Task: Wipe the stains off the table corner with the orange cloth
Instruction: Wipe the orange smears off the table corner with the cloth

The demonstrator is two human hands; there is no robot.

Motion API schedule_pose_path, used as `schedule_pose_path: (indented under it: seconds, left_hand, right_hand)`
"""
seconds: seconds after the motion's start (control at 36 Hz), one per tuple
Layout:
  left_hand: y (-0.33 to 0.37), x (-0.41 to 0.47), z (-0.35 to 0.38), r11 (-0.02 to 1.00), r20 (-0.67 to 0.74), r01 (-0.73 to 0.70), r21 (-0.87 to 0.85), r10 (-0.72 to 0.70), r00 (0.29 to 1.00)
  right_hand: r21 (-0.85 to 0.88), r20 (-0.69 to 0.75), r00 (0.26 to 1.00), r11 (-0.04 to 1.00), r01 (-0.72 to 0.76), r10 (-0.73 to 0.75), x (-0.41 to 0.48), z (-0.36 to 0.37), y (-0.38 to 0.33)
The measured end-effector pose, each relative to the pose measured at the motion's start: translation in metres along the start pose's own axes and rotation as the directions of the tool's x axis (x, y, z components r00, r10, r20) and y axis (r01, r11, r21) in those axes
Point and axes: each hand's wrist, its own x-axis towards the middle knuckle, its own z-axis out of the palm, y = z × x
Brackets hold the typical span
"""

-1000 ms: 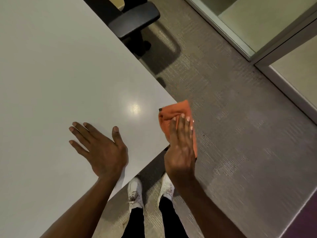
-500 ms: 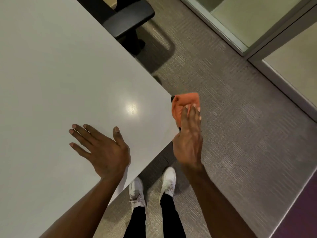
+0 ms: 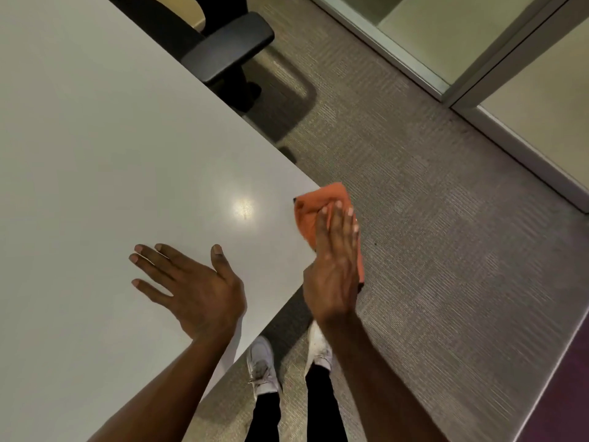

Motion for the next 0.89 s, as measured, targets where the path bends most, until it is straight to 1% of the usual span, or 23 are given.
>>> schedule_pose_path:
  seconds: [0.06,0.11,0.17,0.25,0.28,0.36,0.44,0.56,0.69,0.78,0.83,0.89]
  left_hand:
    - [0.000,0.000,0.000,1.000,0.002,-0.005,-0.005,0.005,1.000]
    - [0.000,0.000,0.001,1.000,0.004,-0.005,-0.004,0.005,1.000]
    - [-0.001,0.000,0.002,1.000,0.002,-0.008,0.005,0.008,1.000]
    - [-0.001,0.000,0.001,1.000,0.001,-0.006,-0.002,0.006,1.000]
    - [-0.001,0.000,0.001,1.000,0.000,-0.007,-0.003,0.007,1.000]
    - [-0.001,0.000,0.002,1.000,0.003,-0.011,0.011,0.011,1.000]
    - [-0.001,0.000,0.001,1.000,0.006,-0.004,0.014,0.004,1.000]
    - [0.000,0.001,0.001,1.000,0.014,-0.004,0.013,0.003,1.000]
    - [0.000,0.000,0.001,1.000,0.011,-0.009,0.023,0.009,1.000]
    - [0.000,0.000,0.001,1.000,0.014,-0.008,0.021,0.008,1.000]
    - [0.000,0.000,0.000,1.000,0.015,-0.008,0.026,0.007,1.000]
    - [0.000,0.000,0.000,0.999,0.016,-0.007,0.032,0.007,1.000]
  right_hand:
    - [-0.001,0.052,0.998,0.999,-0.038,0.038,0.029,-0.002,0.005]
    - [0.006,0.070,0.995,0.997,-0.076,0.075,0.043,-0.004,0.006]
    - [-0.016,0.069,0.996,0.998,-0.056,0.057,0.039,-0.005,0.002]
    - [-0.059,0.056,0.998,0.998,0.004,0.000,0.005,-0.004,-0.004]
    - [-0.045,0.040,0.999,0.999,0.014,-0.012,-0.010,-0.002,-0.008]
    - [0.074,-0.028,0.999,0.997,0.017,-0.015,-0.059,0.000,-0.028]
    - [0.075,-0.001,1.000,0.997,0.020,-0.020,-0.085,-0.001,-0.039]
    - [0.040,0.000,1.000,0.999,0.014,-0.014,-0.057,-0.001,-0.032]
    - [-0.012,0.037,0.999,1.000,-0.010,0.010,0.019,0.001,-0.014]
    - [0.014,0.000,1.000,1.000,-0.028,0.028,0.048,0.005,-0.009]
    - [0.013,0.007,1.000,1.000,-0.003,0.003,0.046,0.007,-0.006]
    - [0.020,0.015,0.997,0.997,0.075,-0.075,0.029,0.003,-0.001]
